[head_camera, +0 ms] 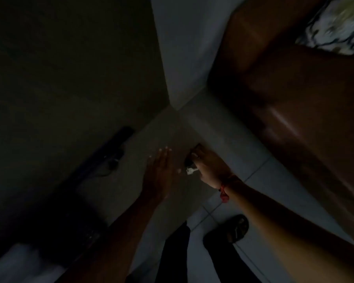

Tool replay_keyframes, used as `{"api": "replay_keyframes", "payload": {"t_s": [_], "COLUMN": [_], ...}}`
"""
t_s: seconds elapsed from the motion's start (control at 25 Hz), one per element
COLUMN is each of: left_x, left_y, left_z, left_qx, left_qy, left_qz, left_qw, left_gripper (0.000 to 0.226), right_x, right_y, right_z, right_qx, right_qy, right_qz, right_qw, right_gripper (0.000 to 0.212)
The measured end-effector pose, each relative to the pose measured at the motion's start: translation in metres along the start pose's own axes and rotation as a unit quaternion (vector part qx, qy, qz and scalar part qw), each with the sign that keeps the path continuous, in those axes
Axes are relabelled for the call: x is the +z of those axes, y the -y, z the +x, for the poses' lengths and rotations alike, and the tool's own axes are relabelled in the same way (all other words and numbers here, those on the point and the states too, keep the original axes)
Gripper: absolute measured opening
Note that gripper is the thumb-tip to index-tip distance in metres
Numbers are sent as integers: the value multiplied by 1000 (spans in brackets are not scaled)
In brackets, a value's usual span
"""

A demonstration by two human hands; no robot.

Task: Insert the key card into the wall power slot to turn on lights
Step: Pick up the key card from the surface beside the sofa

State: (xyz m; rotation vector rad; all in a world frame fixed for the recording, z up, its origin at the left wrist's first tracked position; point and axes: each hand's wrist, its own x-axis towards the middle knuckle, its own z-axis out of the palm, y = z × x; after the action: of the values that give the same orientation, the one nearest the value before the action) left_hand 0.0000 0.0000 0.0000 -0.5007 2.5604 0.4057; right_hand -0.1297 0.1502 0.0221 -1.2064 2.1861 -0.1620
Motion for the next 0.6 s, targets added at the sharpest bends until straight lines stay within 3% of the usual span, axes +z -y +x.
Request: {"api": "replay_keyframes", "payload": {"t_s": [0.12,0.28,0.4,0.6], "left_x": [36,65,70,67], "left_y": [11,18,18,10], "left_z": [-5,-8,-10,-12], "left_qx": [-12,-7,-17,-22], "left_qy": [-2,-18,-20,-4], "left_qz": [19,18,10,22], "left_qw": [1000,1000,1000,999], "left_gripper": [71,72,73,72], "right_x": [31,65,71,70], "right_y": [1,5,4,-4], "right_z": [17,26,28,19], "right_qx": [-26,-24,-9,38], "right_qy": [18,-23,-33,1], "right_qz": [-47,-96,-97,-42], "right_qw": [998,995,995,998], "right_gripper": [48,39,36,47]}}
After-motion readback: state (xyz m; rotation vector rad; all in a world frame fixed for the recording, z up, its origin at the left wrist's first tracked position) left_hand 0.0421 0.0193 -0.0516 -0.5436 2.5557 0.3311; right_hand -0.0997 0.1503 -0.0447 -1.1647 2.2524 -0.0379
